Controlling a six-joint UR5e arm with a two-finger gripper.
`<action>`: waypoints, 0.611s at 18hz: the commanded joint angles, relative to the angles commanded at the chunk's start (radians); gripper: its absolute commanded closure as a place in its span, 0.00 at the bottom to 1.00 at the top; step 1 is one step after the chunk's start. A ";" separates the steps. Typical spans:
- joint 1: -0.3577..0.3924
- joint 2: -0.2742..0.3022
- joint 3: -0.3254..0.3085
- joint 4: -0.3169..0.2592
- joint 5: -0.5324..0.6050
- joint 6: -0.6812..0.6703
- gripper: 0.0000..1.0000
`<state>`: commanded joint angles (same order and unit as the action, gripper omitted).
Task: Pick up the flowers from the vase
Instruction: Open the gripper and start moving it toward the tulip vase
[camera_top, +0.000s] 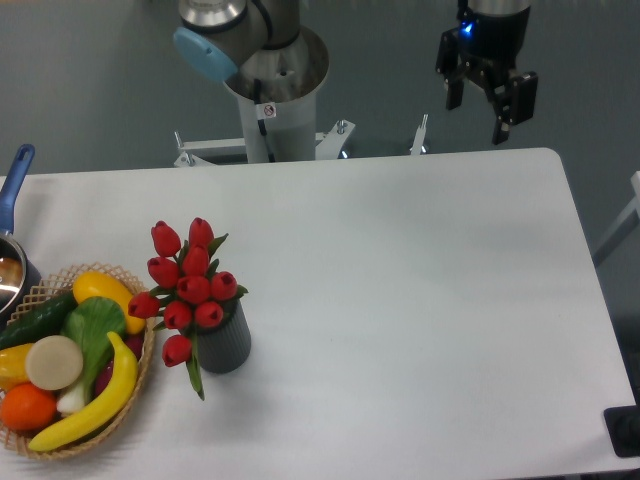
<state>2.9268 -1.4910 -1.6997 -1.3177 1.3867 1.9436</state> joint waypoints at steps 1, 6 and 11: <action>0.000 0.002 -0.006 0.006 0.002 0.000 0.00; -0.005 0.008 -0.026 0.008 -0.011 -0.017 0.00; -0.006 0.009 -0.055 0.020 -0.072 -0.138 0.00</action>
<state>2.9207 -1.4818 -1.7548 -1.2978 1.3148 1.8058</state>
